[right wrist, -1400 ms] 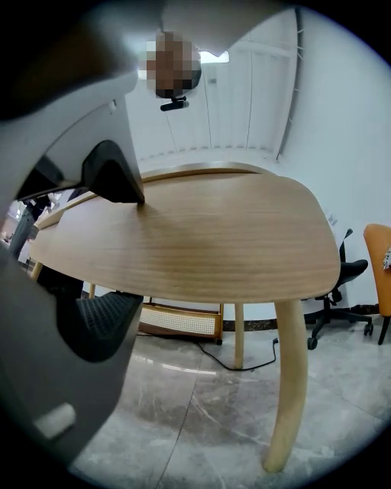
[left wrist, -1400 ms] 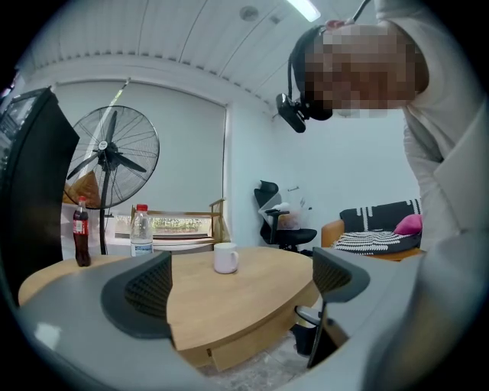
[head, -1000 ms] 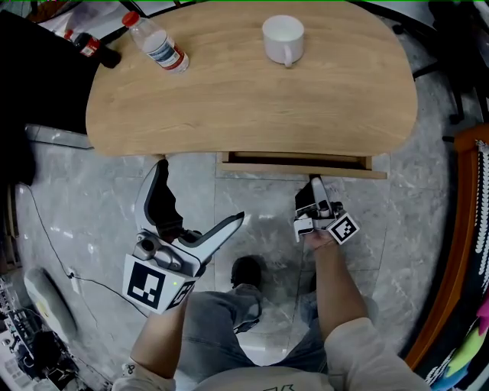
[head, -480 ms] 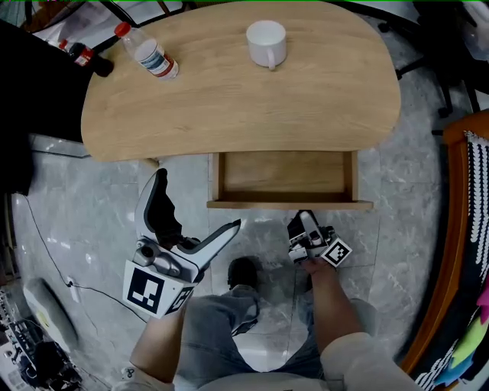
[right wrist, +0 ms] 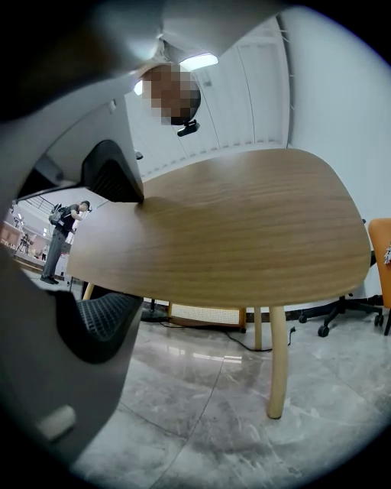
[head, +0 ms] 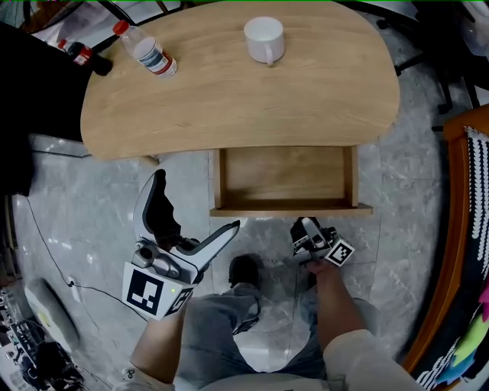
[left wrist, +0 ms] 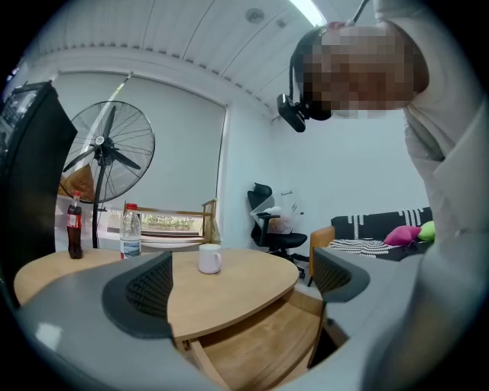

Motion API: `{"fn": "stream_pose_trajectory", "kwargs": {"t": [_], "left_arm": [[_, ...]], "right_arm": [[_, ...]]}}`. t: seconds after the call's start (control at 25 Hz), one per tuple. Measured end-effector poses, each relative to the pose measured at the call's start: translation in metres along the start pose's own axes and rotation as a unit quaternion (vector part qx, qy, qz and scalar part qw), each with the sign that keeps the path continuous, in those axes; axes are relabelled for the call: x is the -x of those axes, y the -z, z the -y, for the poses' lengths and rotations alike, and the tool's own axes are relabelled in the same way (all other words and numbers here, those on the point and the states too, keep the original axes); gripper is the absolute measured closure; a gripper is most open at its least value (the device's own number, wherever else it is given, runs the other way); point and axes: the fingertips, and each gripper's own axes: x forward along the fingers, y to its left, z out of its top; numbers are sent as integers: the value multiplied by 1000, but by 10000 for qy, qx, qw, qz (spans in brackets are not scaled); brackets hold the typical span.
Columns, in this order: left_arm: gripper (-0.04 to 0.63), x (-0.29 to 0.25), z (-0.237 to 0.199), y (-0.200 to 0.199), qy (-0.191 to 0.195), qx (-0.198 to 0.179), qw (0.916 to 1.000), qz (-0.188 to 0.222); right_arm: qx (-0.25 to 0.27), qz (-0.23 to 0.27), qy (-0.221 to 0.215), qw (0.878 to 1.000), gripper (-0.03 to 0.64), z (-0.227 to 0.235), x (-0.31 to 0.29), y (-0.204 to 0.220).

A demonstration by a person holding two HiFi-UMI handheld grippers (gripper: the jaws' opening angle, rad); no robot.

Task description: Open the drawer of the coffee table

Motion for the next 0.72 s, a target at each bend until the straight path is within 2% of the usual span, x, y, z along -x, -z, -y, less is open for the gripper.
{"fn": "stream_pose_trajectory", "kwargs": {"t": [0.4,0.52,0.6,0.72], "left_arm": [[32,-5,0,0,-9,-41,10000,60],[32,-5,1,-5,-11,-22,10000,49],[32,-5,1,-9,-18,18,10000,28],[32,-6,3,-22,-27,93,10000,-4]], "right_arm": [[-280,-318,153,9990,264,17,10,9],[-366,-402,424,9976,287,17,15,13],[-434,-606,643,9951,347,13,23,20],[-467,-1065,830,9897,347,-11,30,33]]}}
